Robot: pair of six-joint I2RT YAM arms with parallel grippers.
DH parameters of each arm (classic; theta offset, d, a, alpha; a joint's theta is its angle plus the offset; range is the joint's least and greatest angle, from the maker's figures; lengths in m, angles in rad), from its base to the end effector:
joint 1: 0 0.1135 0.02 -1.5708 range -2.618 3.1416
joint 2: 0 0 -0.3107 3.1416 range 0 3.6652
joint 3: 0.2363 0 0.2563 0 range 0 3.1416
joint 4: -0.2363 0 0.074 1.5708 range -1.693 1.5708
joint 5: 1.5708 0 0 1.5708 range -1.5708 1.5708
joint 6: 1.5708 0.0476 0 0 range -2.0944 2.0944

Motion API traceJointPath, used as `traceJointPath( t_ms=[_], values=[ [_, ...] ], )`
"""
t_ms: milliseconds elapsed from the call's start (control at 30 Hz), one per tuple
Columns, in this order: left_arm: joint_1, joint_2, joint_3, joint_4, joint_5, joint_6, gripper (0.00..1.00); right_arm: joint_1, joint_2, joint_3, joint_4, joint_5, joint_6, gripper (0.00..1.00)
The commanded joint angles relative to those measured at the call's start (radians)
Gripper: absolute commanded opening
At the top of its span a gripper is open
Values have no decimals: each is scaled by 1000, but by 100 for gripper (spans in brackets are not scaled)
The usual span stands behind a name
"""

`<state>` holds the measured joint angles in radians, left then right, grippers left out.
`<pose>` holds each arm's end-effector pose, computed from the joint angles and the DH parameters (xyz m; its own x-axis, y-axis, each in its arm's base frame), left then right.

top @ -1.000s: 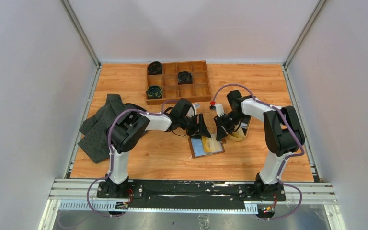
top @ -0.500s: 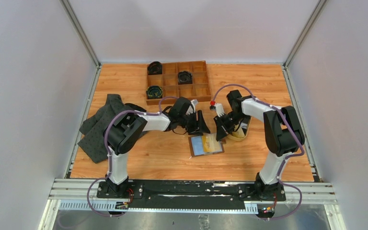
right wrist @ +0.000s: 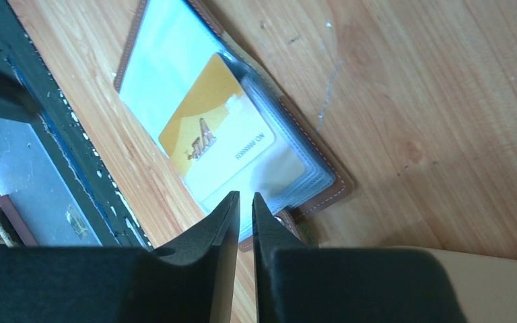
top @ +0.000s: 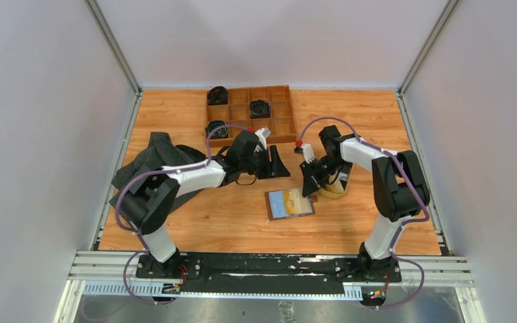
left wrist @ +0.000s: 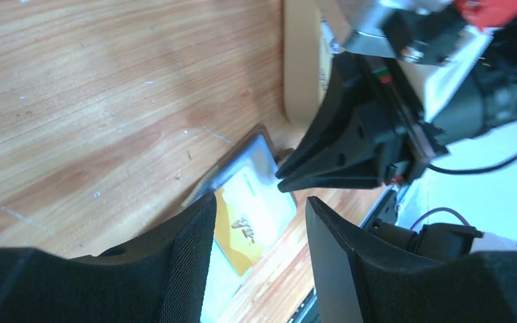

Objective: Put the credit cards into the card holder
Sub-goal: Insert the credit card into the card holder.

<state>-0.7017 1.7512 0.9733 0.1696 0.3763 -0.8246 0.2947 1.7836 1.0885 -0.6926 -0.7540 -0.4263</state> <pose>0.2884 -0.2667 0.2194 -0.9062 -0.1282 -0.4029 0.2434 0.6209 -0.7451 0.3113 0.1285 0.1968 -0.7198 -0.5335 -0.4441 -0.6904 0.4841 0.5376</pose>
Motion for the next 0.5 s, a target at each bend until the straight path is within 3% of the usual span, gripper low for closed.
traceJointPath(
  t_ms=[0, 200, 467],
  values=[
    [-5, -131, -76, -3, -59, 41, 54, 14, -56, -10, -18, -77, -54, 16],
    [-77, -212, -189, -2, -94, 10, 53, 14, -80, -5, -58, -107, -119, 17],
    [-136, -164, -203, 16, -142, -31, 48, 14, -75, -17, -64, 108, -155, 15]
  ],
)
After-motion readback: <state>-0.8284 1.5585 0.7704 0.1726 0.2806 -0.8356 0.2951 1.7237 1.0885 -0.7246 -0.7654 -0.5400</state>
